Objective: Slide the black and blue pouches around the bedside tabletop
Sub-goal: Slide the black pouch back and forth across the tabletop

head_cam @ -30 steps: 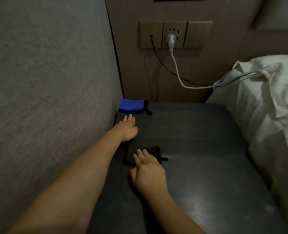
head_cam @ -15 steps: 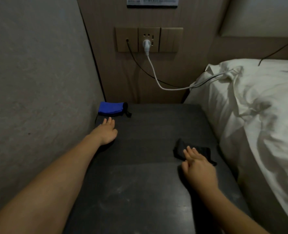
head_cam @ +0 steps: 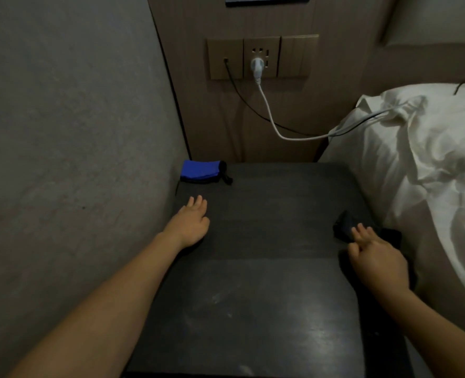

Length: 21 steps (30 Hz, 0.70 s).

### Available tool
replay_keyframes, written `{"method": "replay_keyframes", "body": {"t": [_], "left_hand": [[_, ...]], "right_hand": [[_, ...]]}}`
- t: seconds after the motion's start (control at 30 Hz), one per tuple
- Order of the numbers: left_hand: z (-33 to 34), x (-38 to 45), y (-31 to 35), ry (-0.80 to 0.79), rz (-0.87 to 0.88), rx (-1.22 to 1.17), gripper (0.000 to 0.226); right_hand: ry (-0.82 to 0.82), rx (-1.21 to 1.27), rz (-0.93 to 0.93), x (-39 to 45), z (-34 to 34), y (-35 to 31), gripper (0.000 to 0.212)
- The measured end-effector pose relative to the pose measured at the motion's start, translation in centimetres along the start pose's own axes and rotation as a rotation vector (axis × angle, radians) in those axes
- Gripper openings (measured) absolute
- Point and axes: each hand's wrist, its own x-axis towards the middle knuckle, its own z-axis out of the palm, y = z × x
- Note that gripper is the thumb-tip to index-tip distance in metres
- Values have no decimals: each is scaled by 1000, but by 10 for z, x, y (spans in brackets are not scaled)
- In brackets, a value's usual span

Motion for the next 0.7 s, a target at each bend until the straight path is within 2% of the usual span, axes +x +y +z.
{"method": "replay_keyframes", "body": {"t": [0.4,0.53,0.7], "left_hand": [[1,-22,2,-40,-7,48,60],[-5,-23,5,-77,-24,37,59],[-15,-24,7,-134,-30,-1,54]], "right_hand": [[45,37,45,-43,4,-18,32],[-12,67,-80,-60,9,-60,52],[-44,77,-238,-75,24,-124,47]]}}
